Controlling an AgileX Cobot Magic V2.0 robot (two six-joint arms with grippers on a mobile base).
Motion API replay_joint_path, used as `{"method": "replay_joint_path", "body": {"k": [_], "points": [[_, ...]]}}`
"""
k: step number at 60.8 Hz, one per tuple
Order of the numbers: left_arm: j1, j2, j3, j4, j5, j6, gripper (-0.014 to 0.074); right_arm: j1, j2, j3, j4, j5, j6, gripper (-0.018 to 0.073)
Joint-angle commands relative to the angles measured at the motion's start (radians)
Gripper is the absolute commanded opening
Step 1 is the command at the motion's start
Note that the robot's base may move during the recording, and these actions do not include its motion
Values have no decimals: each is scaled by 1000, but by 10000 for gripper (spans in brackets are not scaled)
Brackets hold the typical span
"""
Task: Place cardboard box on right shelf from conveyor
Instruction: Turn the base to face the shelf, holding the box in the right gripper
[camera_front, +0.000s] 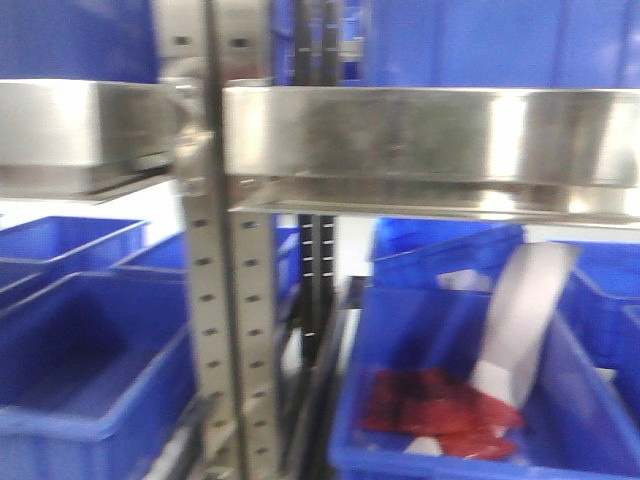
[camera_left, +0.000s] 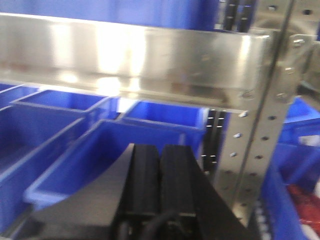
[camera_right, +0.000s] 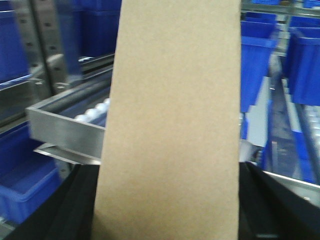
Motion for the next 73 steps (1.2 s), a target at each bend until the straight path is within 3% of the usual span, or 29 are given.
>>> {"method": "replay_joint_path", "body": {"k": [1,73], "points": [[-3,-14,9,-6,-88,0,-116,-6,18,-27,-7,-98,-6,216],[19,-14,9,-6,-88,0,-116,-6,18,-27,-7,-98,-6,216]]}}
